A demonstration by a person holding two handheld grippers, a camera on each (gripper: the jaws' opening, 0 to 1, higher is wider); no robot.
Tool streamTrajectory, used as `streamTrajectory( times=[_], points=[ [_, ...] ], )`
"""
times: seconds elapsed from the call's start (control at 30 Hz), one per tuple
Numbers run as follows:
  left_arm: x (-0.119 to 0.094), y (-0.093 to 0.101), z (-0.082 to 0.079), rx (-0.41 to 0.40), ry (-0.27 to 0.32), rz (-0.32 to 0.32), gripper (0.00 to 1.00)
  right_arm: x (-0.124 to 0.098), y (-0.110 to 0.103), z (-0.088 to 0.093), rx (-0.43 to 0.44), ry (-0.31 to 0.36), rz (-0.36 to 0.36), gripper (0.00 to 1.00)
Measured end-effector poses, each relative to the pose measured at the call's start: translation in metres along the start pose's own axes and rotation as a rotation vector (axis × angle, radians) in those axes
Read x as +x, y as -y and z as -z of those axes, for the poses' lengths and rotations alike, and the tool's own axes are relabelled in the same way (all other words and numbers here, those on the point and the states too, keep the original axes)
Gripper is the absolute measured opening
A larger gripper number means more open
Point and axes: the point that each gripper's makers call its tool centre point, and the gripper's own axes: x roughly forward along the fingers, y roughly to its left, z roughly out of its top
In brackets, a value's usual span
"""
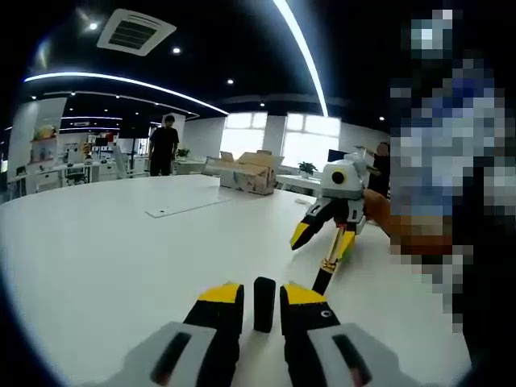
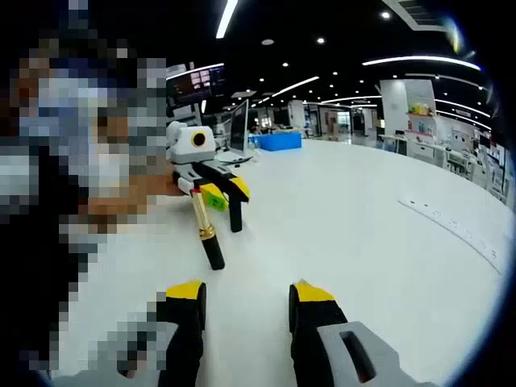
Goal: Unscrew the lipstick cap, remove the lipstick, and put the cap back on the lipstick
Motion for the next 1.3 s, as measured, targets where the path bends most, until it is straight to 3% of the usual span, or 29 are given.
streamTrajectory(
  times=[0.1, 0.2, 0.57, 1.3],
  points=[
    [0.001, 0.001, 0.002, 0.008, -0.005, 0.003, 0.20, 0.000, 0.001, 0.002, -0.002, -0.007, 0.004, 0.40],
    [0.001, 0.002, 0.001, 0.009, -0.002, 0.006, 0.13, 0.000, 0.001, 0.001, 0.001, -0.003, 0.003, 0.40],
    [0.000, 0.009, -0.003, 0.011, 0.019, 0.024, 0.13, 0.000, 0.002, 0.004, 0.001, -0.014, 0.009, 0.40],
    [-0.013, -0.004, -0.015, -0.013, 0.061, -0.011, 0.13, 0.005, 0.001, 0.010, -0.001, -0.032, -0.004, 0.40]
  ],
)
